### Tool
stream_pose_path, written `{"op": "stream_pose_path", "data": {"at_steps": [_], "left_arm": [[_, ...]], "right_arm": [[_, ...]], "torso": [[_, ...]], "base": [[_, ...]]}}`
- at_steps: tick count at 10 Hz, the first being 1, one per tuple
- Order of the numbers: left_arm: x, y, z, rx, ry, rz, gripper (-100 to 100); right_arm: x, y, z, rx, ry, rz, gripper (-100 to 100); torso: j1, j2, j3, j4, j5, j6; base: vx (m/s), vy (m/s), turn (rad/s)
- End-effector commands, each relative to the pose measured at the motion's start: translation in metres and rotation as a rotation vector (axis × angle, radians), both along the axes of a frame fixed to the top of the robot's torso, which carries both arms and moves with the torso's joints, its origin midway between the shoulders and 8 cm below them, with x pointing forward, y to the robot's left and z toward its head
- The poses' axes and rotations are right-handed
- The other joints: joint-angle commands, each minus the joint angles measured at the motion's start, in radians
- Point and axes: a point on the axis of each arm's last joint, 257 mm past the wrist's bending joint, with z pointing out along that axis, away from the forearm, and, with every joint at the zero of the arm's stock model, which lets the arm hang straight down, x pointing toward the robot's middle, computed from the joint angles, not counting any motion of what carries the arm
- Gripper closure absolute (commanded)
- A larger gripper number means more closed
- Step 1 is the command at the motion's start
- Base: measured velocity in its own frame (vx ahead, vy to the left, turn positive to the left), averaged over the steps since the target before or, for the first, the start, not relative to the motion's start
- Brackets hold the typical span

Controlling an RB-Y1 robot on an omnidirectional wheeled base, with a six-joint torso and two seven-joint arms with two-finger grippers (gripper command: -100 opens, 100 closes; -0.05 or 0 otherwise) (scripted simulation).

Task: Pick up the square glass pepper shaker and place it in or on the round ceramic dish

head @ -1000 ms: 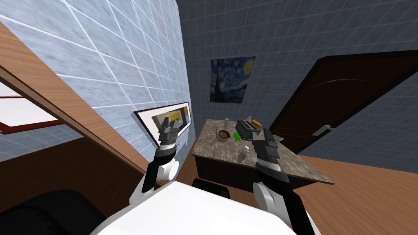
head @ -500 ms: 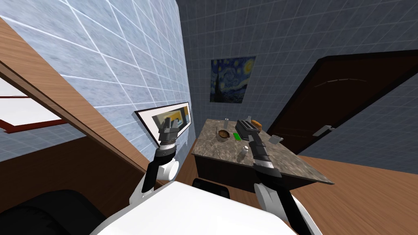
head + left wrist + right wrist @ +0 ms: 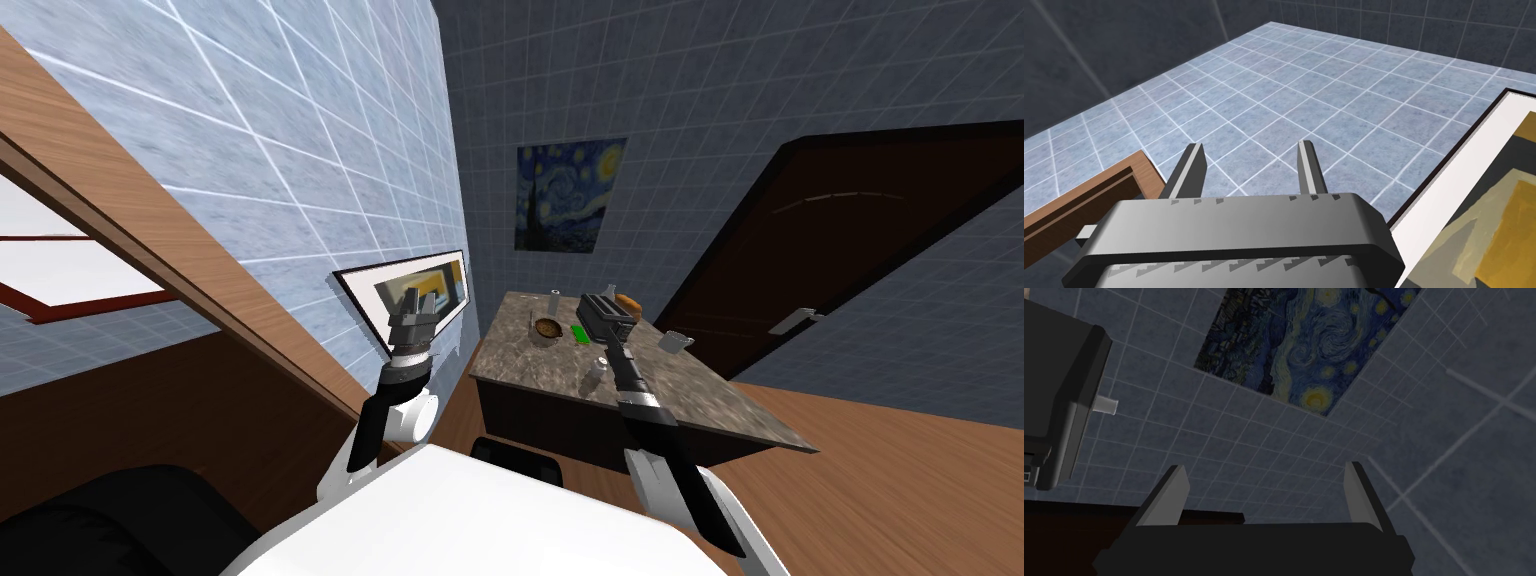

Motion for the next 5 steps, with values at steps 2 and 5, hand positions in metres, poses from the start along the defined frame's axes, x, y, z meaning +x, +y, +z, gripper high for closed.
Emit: {"op": "stream_pose_path", "data": {"at_steps": [2,5], "left_arm": [[0.0,0.0,0.0,0.0,0.0,0.0,0],[0.0,0.0,0.0,0.0,0.0,0.0,0]], "right_arm": [[0.015,-0.01,-0.04,-0.124,0.094,-0.055,-100],[0.026,-0.026,-0.082,-0.252,0.196,-0.11,-100]], "torso": [[0.0,0.0,0.0,0.0,0.0,0.0],[0.0,0.0,0.0,0.0,0.0,0.0]], "base": [[-0.015,-0.016,0.022],[-0.022,-0.014,0.027]]}}
